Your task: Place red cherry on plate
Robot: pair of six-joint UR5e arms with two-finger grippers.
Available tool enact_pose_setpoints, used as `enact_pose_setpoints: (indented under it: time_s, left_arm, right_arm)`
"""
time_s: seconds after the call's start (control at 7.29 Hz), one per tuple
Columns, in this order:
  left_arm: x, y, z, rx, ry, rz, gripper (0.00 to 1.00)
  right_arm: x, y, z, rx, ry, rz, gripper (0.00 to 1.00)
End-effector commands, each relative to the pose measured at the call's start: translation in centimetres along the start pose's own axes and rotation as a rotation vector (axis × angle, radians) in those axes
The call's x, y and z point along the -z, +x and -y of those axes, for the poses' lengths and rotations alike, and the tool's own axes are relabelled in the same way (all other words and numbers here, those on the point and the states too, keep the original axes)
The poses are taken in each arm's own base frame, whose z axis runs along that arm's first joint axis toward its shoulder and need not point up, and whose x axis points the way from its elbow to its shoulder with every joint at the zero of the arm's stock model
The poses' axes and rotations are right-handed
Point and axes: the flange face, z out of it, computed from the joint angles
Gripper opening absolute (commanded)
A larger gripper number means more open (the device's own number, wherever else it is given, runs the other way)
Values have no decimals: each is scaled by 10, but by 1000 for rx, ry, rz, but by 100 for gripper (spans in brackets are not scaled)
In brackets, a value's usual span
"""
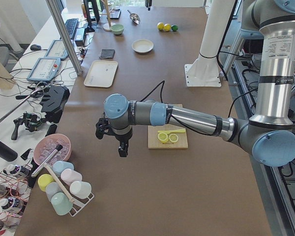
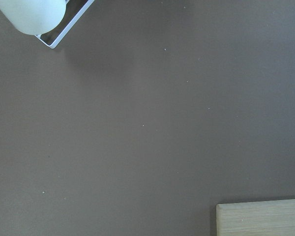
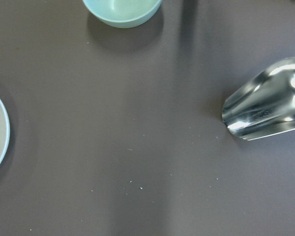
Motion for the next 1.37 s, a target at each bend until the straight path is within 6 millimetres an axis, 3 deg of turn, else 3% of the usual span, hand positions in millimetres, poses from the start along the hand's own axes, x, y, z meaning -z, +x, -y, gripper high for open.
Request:
enact_pose_setpoints:
  time_s: [0.0, 0.14, 0.27, 0.41, 0.69, 1.23]
  left_arm:
    - [0, 6, 2, -24, 14, 1, 98]
    - [-5, 8, 3, -30, 5, 4, 97]
    - [-8, 12, 6, -56, 8, 5, 97]
    - [-14, 16, 7, -82, 15, 7, 97]
    - [-15, 16, 7, -79, 14, 5, 97]
    - [-15, 16, 7, -79, 14, 5, 97]
  right_arm:
    - [-66, -90, 36, -28, -62, 27, 100]
    - [-91, -132, 50, -60, -77, 27, 99]
    - [-119, -160, 56, -23, -89, 7, 98]
    - [-137, -166, 70, -22, -100, 1, 92]
    - [-158, -158, 77, -39, -125, -16, 72]
    - [-183, -161, 105, -93, -144, -27, 72]
